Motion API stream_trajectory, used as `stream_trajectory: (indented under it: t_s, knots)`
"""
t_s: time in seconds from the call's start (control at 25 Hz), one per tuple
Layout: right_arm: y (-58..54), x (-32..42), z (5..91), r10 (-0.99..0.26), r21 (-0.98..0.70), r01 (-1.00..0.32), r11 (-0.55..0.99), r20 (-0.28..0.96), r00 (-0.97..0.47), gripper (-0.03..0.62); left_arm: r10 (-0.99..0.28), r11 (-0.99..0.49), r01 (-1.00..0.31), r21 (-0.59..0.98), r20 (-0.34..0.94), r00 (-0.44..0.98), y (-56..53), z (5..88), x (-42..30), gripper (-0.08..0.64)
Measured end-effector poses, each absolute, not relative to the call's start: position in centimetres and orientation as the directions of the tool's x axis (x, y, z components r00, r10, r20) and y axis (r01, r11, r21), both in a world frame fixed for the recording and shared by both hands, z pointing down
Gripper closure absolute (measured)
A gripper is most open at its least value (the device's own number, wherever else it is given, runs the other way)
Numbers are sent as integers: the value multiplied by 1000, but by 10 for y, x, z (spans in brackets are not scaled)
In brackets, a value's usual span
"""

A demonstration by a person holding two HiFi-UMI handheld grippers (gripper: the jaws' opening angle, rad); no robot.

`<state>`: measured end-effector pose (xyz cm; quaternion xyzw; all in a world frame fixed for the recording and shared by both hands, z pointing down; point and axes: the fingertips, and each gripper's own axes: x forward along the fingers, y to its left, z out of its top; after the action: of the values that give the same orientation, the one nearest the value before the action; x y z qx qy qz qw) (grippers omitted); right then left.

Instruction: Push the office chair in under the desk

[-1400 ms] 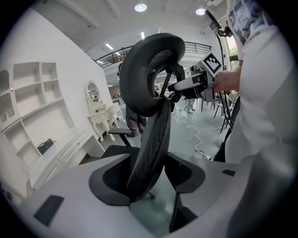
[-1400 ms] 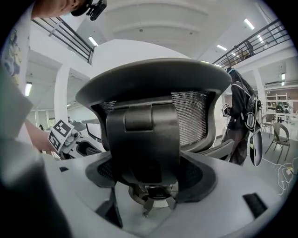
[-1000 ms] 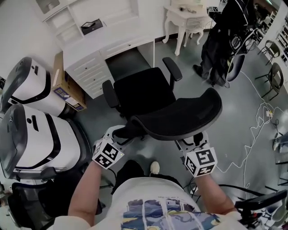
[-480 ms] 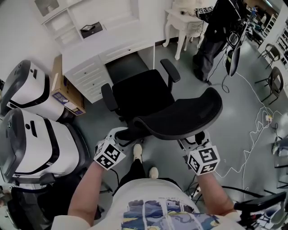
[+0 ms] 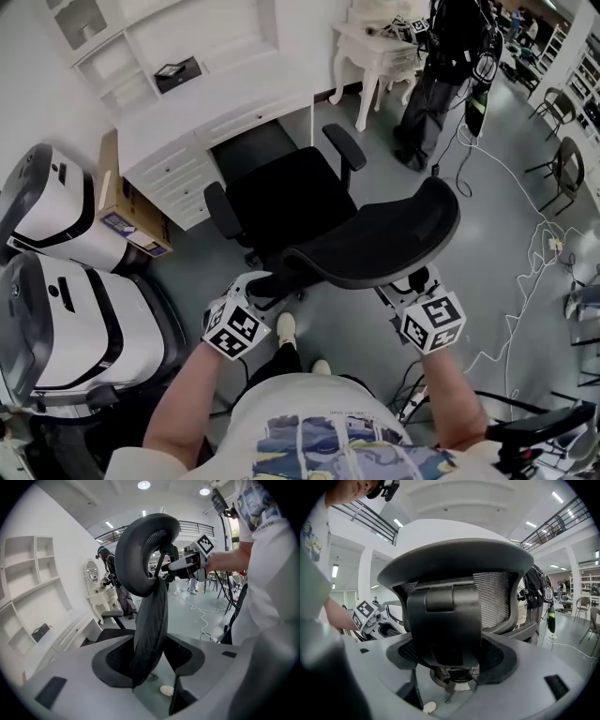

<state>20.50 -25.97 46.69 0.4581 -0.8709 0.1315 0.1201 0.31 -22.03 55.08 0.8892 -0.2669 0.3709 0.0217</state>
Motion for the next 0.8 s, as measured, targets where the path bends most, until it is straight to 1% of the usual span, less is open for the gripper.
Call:
stream_trajectory:
  t_s: [0.2, 0.8]
  knots:
    - [-283, 202, 467, -768, -125, -832, 541, 330, -549, 244, -454, -861, -481, -164, 674, 583, -243, 551, 0, 350]
    - [-347, 165, 471, -782, -123, -852, 509, 348, -517, 245, -444, -869, -464, -169, 682, 582, -315, 553, -39, 350]
